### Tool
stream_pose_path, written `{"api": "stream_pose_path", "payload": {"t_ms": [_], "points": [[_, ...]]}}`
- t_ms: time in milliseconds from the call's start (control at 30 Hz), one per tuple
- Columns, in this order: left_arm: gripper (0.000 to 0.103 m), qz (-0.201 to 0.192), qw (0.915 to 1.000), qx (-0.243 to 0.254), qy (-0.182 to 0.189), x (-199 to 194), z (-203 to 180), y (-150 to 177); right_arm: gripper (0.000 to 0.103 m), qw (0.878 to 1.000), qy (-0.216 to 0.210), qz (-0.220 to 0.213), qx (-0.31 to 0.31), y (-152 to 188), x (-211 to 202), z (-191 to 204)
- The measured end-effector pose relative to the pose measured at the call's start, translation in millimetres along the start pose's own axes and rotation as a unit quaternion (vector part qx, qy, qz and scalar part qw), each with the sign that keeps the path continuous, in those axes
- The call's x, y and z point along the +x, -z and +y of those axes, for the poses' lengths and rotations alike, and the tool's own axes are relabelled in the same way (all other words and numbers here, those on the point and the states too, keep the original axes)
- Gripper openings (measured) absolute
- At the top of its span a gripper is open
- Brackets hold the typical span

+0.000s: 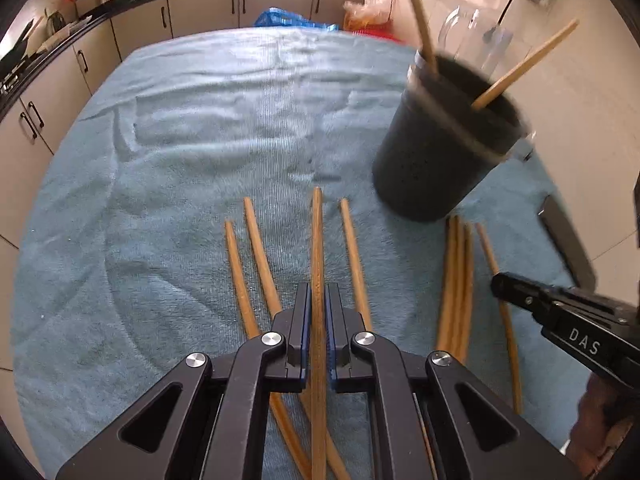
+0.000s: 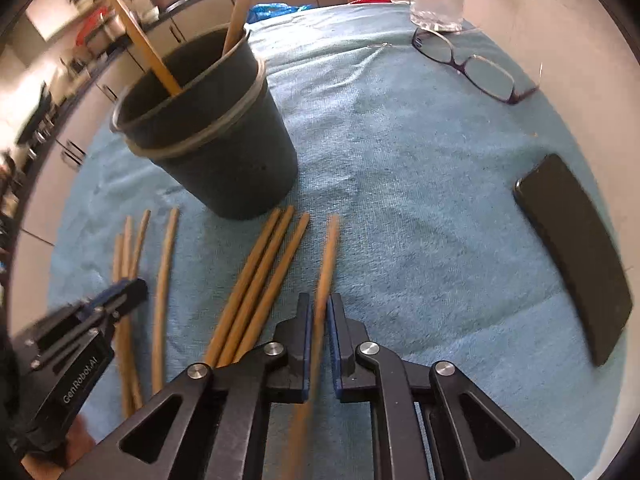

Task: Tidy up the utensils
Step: 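Carry the held chopstick upright over the grey cup with the right gripper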

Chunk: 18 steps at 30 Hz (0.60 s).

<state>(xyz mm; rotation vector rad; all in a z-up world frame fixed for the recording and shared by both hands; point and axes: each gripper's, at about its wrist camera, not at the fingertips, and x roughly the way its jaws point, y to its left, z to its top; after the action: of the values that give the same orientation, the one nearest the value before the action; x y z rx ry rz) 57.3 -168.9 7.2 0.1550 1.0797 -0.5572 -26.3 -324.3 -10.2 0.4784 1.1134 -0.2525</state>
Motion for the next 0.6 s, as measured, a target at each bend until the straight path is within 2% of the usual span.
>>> {"api": "stream_pose_path", "payload": {"t_ms": [200,433,600], "points": [[0.006,-0.065,0.9978,-0.009,0.014,-55,5,1,0.007,0.996,-0.063,-0.059,0.014,7,-45,-7],[0.006,-0.139,0.9899,-0.020,0.018,-121,10,9,0.007,0.983,-0.091,-0.161,-0.005,24,-110,-7],[0.006,-0.162,0.9864,-0.016,0.020,-142,8,9,0.007,0.975,-0.100,-0.200,-0.012,33,-134,-8]]}}
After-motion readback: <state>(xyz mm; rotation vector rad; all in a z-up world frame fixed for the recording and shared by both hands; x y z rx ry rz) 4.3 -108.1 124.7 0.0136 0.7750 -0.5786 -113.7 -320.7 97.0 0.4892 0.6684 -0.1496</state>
